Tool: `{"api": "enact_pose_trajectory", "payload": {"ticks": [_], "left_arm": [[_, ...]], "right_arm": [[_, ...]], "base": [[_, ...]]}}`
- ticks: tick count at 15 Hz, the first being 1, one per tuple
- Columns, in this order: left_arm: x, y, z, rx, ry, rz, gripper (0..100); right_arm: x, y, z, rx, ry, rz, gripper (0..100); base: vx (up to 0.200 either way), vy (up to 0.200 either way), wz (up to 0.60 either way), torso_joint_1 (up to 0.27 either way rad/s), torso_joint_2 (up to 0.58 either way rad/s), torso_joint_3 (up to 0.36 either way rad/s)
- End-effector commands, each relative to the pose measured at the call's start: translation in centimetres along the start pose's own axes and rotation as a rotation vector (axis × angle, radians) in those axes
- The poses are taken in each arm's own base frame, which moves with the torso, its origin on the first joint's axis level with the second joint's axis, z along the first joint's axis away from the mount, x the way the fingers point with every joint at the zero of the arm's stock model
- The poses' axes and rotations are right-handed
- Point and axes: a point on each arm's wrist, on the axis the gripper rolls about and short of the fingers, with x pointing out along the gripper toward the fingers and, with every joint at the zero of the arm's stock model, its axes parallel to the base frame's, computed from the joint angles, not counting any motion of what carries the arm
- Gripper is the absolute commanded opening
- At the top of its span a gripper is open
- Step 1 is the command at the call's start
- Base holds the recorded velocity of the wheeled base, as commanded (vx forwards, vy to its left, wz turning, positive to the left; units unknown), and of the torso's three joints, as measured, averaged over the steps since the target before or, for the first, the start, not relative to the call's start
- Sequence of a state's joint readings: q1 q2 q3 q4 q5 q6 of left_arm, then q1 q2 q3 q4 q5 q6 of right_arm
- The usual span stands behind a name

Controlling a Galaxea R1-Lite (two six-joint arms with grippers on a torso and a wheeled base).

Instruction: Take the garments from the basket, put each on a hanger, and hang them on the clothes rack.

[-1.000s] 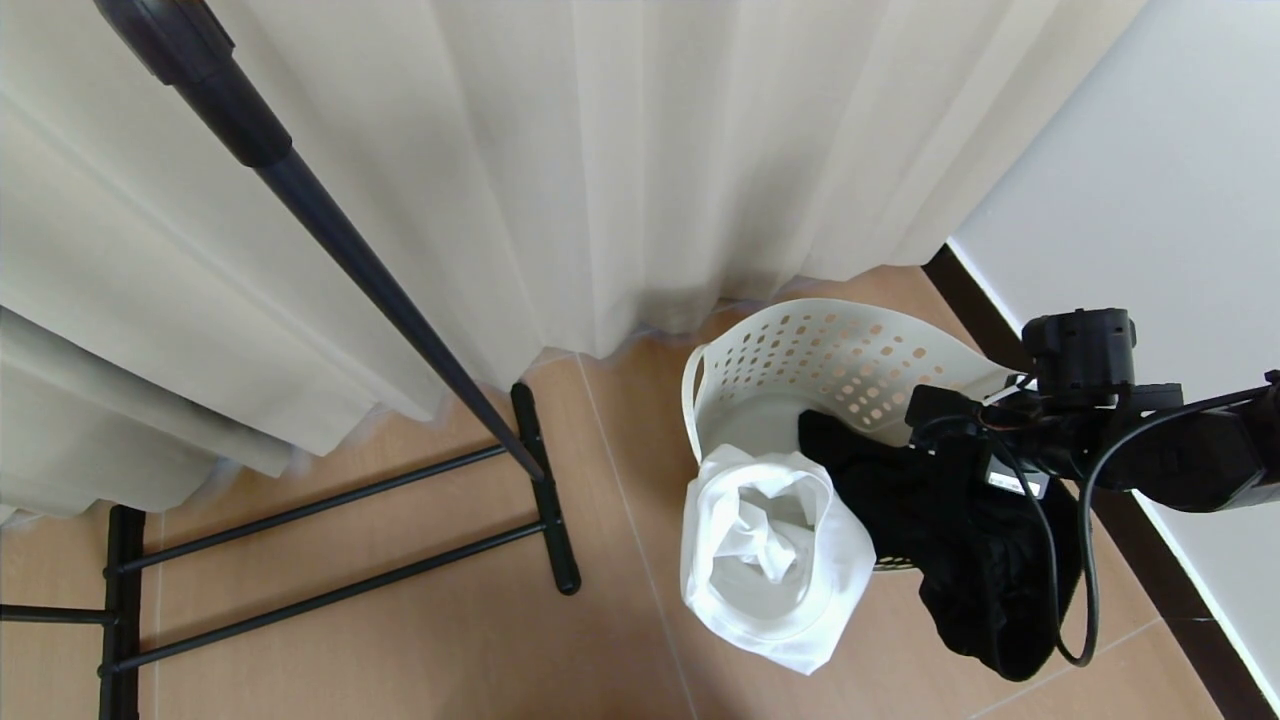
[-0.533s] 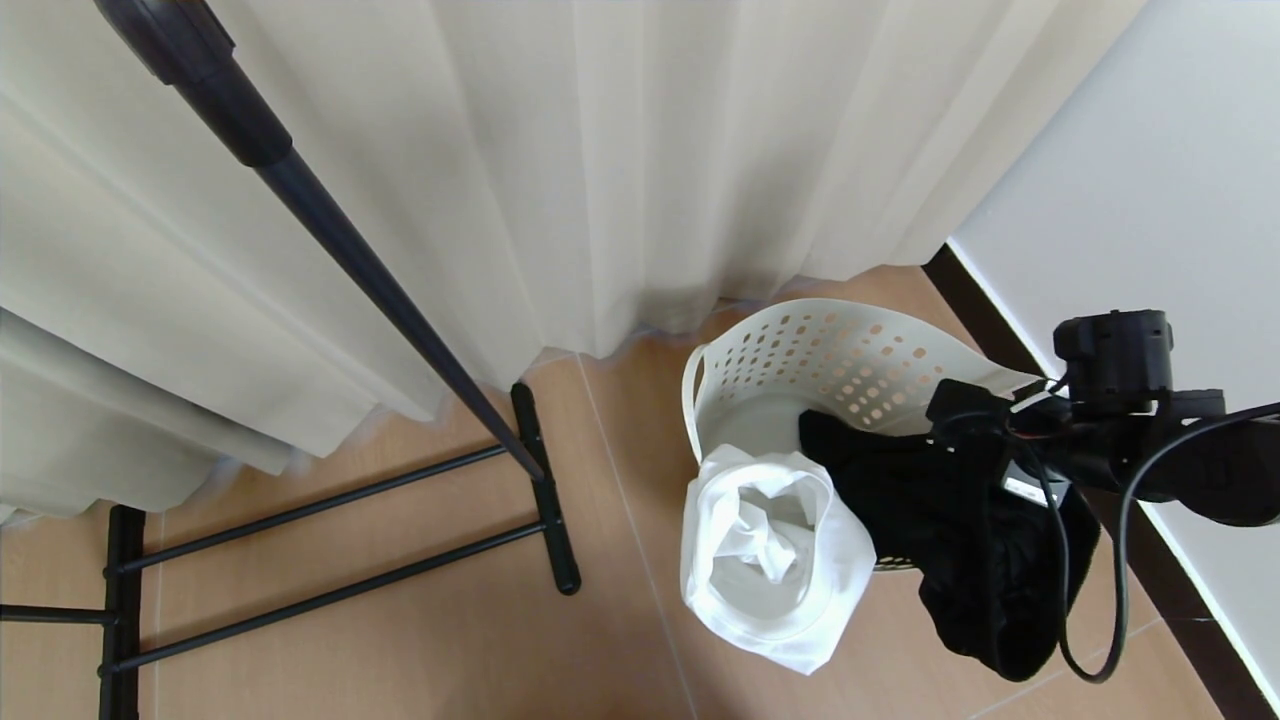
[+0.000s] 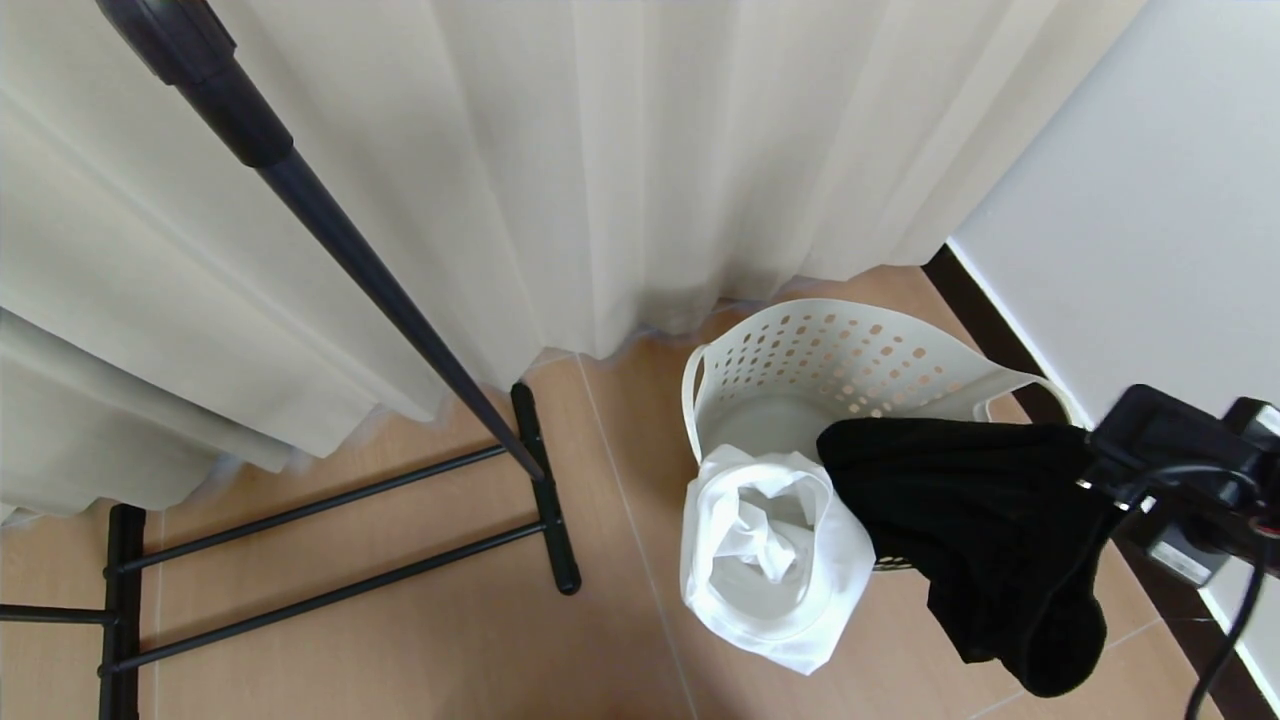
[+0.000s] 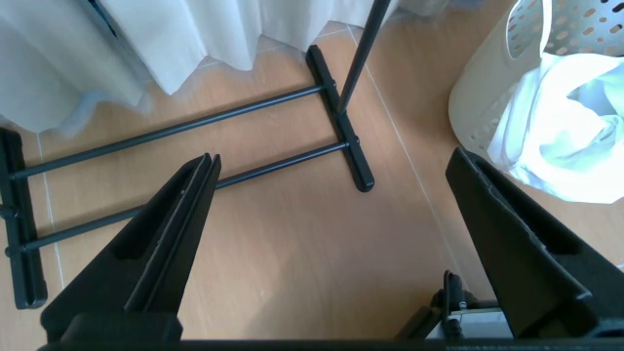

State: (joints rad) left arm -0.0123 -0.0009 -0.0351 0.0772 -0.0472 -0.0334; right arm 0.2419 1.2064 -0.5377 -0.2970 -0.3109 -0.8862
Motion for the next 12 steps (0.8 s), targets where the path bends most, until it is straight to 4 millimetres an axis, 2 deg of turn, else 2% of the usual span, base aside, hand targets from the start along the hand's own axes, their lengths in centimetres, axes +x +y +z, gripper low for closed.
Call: {"api": "enact_pose_trajectory", "payload": {"ticks": [1,2,12], "left_arm": [[0.0,0.0,0.0,0.000,0.002,0.000,100],[0.0,0.0,0.0,0.000,0.002,-0.002,100],[0.0,0.0,0.0,0.000,0.002,-0.003,100]], "right_arm": [[-6.7,0.7,-2.6,0.062,-0.146,-0.119,0],[-7.0,1.1,-3.1,0.064,-0.146,-0.119,0],[-5.9,1.8,-3.1,0.101,-0.133,-0.044,0]], "base": [[0.000,0.000,0.00,-0.002,0.00,0.085],[0.000,0.000,0.00,0.002,0.00,0.144],[0.000,0.000,0.00,0.001,0.00,0.196]]}}
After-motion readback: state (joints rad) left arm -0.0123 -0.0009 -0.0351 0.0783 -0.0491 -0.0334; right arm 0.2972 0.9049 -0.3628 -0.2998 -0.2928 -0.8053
